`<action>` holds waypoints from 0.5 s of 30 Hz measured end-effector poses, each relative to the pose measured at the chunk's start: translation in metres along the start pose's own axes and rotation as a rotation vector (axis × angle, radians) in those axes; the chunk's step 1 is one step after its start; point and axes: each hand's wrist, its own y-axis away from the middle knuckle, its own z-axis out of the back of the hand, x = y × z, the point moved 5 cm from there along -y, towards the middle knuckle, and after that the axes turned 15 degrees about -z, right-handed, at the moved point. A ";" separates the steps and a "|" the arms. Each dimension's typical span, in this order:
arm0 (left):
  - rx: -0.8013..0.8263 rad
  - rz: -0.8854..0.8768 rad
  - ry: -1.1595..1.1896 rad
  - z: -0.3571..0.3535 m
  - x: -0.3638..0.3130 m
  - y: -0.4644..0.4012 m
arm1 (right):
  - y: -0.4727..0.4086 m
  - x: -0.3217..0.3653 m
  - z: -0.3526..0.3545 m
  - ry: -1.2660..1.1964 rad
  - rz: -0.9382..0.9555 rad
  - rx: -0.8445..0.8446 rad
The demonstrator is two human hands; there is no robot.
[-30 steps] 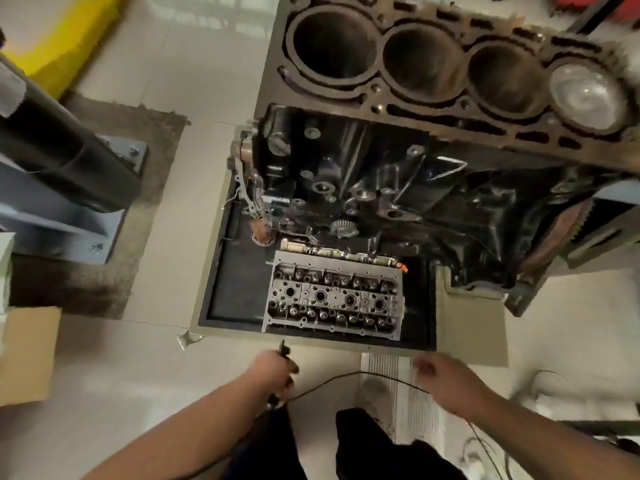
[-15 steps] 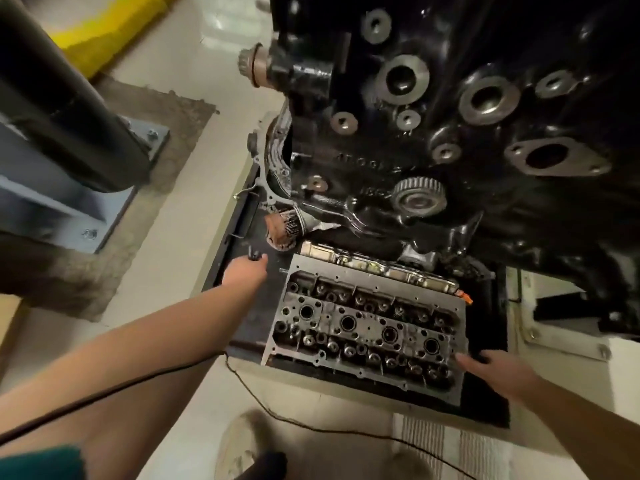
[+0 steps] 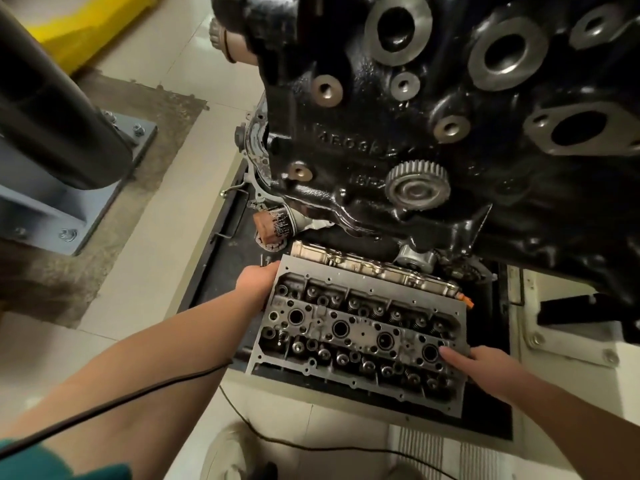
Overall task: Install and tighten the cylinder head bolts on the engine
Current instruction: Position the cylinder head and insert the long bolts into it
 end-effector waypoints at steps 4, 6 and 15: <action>-0.088 0.030 0.096 -0.001 0.006 -0.001 | 0.001 -0.001 0.002 0.019 0.007 -0.063; -0.124 0.024 0.115 0.002 0.009 0.007 | 0.002 -0.002 0.000 0.050 0.010 -0.081; -0.182 -0.075 0.041 0.077 -0.040 0.126 | 0.112 -0.027 0.012 0.230 0.098 -0.095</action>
